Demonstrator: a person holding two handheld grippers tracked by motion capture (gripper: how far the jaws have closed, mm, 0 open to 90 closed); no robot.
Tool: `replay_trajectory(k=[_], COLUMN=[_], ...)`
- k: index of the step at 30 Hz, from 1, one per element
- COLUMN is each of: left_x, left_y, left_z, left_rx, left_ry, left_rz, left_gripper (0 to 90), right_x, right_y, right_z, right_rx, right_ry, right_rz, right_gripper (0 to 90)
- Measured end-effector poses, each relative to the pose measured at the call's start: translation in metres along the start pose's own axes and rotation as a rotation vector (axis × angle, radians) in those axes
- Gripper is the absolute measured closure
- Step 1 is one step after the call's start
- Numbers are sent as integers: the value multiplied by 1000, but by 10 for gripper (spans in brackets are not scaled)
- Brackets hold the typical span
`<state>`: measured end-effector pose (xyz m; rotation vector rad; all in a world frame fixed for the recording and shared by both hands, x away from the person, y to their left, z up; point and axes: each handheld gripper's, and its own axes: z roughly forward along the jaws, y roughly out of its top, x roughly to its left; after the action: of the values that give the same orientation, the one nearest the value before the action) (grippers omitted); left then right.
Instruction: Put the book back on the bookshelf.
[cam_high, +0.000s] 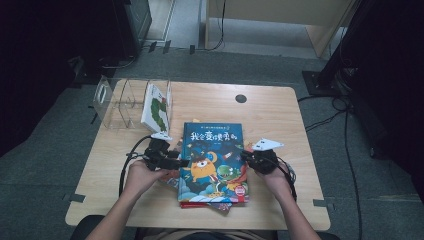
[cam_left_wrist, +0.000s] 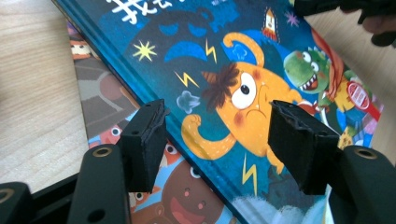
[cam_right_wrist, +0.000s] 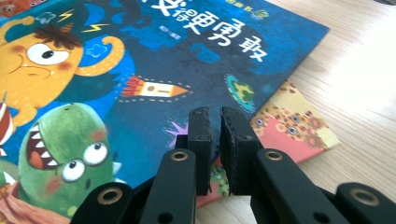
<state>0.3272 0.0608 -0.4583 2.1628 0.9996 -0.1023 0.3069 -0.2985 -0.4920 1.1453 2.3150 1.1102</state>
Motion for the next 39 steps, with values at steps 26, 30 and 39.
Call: replay_trajectory(k=[26, 30, 39], left_x=[7, 10, 13], left_y=[-13, -16, -19], left_z=[13, 13, 12], left_rx=[66, 50, 35], left_ry=[16, -5, 9], left_rz=[12, -39, -62], left_gripper=[602, 620, 743], right_x=[-7, -8, -9], right_y=[-2, -2, -2], right_z=[3, 3, 4], right_rx=[43, 45, 47], right_ry=[-21, -21, -20], right_rz=[42, 48, 63], right_gripper=[900, 900, 900])
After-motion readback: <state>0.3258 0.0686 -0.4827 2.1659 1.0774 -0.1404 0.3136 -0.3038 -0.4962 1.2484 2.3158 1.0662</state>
